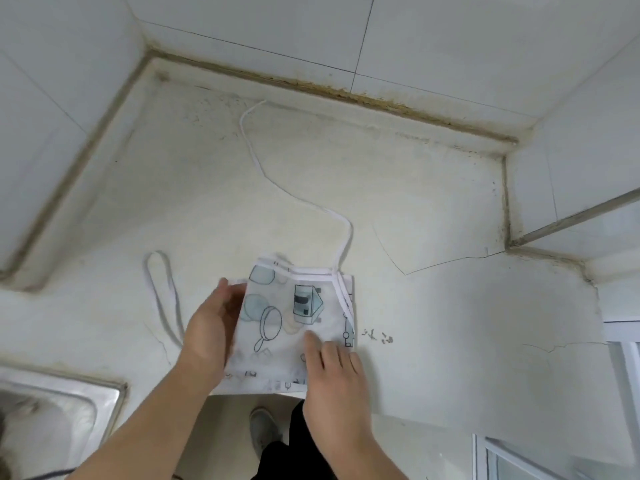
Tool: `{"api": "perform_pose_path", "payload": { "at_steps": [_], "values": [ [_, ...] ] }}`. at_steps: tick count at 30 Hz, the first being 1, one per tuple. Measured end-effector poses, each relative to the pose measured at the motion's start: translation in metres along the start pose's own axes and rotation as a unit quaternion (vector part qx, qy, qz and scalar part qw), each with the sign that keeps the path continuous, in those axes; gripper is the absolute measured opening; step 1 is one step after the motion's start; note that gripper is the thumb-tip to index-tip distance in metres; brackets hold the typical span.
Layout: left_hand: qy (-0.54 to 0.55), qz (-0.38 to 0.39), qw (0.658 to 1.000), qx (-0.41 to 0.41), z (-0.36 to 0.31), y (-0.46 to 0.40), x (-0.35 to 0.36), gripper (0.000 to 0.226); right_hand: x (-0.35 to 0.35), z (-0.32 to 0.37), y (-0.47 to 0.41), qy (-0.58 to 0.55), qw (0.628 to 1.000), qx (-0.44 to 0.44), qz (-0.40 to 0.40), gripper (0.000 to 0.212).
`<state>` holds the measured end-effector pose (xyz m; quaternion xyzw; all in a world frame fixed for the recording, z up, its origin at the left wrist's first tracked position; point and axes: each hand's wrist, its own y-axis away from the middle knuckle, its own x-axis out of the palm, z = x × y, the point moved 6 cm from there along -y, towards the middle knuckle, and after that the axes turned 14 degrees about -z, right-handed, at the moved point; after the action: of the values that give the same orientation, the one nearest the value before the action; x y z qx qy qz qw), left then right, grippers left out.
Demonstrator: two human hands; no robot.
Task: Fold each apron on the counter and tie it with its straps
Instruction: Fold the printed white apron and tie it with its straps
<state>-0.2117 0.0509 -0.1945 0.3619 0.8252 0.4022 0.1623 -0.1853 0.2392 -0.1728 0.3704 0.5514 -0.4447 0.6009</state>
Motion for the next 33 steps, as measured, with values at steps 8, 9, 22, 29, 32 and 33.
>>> {"api": "perform_pose_path", "payload": {
  "at_steps": [8,9,22,29,32,33],
  "values": [
    [-0.509,-0.126,0.802,0.287,-0.03,0.008,-0.008,0.015,0.008,-0.008,0.001,-0.037,0.998,0.0,0.052,0.084],
    [-0.541,-0.139,0.781,0.279,-0.025,0.004,-0.01,0.016,0.006,-0.012,0.002,-0.047,0.998,0.016,0.05,0.084],
    [-0.391,-0.016,0.879,0.272,-0.039,0.009,-0.002,0.021,0.004,-0.021,0.018,-0.126,0.991,-0.03,-0.026,0.066],
    [-0.449,-0.128,0.738,0.487,-0.022,0.007,-0.005,0.04,0.012,-0.032,0.021,-0.152,0.987,-0.008,0.044,0.066],
    [-0.479,-0.021,0.663,0.574,0.0,0.028,0.022,0.061,0.002,-0.033,0.012,-0.161,0.987,0.008,0.012,0.044],
    [-0.495,0.033,0.651,0.575,0.015,0.028,0.031,0.061,0.0,-0.035,0.005,-0.162,0.986,0.027,-0.008,0.037]
  ]
}}
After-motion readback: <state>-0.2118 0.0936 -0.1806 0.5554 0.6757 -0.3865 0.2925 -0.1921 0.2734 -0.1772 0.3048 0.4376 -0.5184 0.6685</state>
